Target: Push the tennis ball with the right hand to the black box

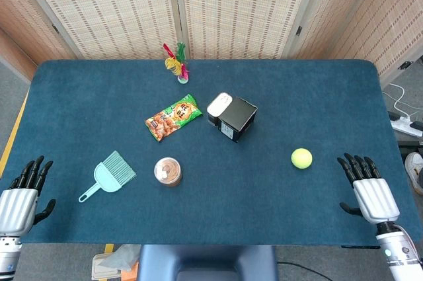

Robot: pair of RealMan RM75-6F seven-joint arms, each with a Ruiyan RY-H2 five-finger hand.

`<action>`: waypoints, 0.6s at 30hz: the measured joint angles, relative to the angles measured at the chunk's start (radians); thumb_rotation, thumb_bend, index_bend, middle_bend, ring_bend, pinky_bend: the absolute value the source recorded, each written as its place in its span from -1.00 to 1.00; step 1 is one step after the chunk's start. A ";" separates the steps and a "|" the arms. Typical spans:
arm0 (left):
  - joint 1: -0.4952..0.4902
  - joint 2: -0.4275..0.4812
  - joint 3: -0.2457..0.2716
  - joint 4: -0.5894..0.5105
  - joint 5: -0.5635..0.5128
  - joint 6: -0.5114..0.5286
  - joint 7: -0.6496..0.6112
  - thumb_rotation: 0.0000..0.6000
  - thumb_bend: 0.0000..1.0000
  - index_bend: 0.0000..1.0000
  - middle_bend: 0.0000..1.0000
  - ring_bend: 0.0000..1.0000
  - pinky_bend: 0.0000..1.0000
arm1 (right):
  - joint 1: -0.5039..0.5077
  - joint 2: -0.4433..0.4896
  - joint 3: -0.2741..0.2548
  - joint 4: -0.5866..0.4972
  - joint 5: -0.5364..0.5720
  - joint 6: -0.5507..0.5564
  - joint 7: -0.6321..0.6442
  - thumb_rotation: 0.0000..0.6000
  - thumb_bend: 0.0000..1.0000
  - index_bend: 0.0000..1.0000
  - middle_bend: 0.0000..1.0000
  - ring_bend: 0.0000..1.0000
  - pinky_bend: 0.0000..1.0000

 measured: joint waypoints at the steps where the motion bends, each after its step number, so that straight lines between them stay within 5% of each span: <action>1: 0.001 0.001 0.000 -0.002 0.001 0.002 -0.003 1.00 -0.33 -0.88 -0.98 -0.98 -0.39 | 0.000 0.001 -0.001 -0.001 -0.003 0.001 0.001 1.00 -0.78 -1.00 -1.00 -1.00 -1.00; 9: 0.005 0.007 0.000 -0.008 0.008 0.011 -0.023 1.00 -0.33 -0.88 -0.98 -0.98 -0.39 | 0.000 -0.001 -0.004 0.013 -0.021 0.014 0.010 1.00 -0.69 -1.00 -0.95 -1.00 -1.00; 12: 0.003 0.005 0.000 -0.005 0.005 0.004 -0.018 1.00 -0.33 -0.88 -0.98 -0.98 -0.39 | -0.001 -0.016 0.000 0.035 -0.036 0.036 0.005 1.00 -0.49 -0.97 -0.73 -1.00 -0.96; 18: 0.003 0.013 0.005 -0.016 -0.005 -0.009 -0.017 1.00 -0.33 -0.88 -0.98 -0.98 -0.38 | -0.002 -0.095 0.016 0.153 -0.095 0.124 -0.005 1.00 0.02 -0.37 -0.18 -0.55 -0.33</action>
